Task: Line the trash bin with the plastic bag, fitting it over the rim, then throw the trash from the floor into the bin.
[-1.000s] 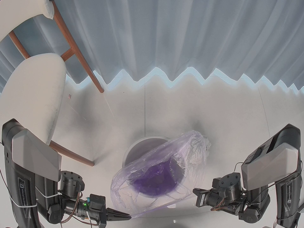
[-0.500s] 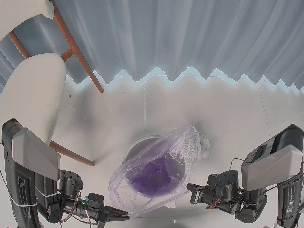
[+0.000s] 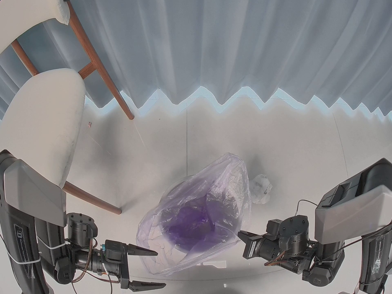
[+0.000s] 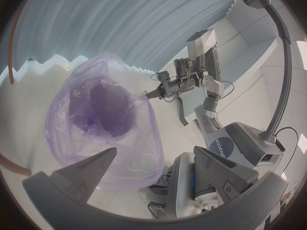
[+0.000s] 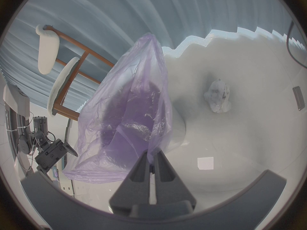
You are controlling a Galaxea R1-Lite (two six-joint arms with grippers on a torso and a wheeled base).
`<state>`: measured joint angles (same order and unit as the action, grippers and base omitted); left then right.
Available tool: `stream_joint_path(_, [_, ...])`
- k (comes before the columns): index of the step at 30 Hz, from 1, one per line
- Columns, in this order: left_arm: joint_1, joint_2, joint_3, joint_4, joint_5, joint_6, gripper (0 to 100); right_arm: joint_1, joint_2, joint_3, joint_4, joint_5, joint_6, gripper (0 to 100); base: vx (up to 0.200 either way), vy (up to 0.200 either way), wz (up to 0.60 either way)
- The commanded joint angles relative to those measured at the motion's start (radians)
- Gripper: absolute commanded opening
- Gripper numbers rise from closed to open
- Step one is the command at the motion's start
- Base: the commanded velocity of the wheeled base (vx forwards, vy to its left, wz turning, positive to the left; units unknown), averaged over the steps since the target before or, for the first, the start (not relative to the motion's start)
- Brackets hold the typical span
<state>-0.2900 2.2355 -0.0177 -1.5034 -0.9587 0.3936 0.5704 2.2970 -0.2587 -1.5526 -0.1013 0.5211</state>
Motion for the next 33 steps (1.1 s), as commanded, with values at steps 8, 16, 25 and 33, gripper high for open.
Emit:
stream_joint_path(8, [0.069,-0.016,0.018,0.0,0.0,0.042,100,0.0,-0.021,-0.033,-0.017,0.0,0.0,0,0.0,0.0,0.0])
stream_joint_path(16, [0.065,-0.034,0.018,0.0,0.0,0.034,100,-0.001,-0.027,-0.05,-0.017,-0.002,0.0,0,0.0,0.0,0.0])
stream_joint_path(25, [0.069,-0.099,0.018,0.009,0.002,0.034,100,-0.007,-0.024,-0.04,-0.017,-0.003,-0.001,0,0.0,0.0,0.0])
stream_joint_path(33, [0.075,-0.172,0.018,0.012,-0.002,0.037,100,-0.007,-0.045,-0.039,-0.018,-0.003,-0.007,0,0.0,0.0,0.0])
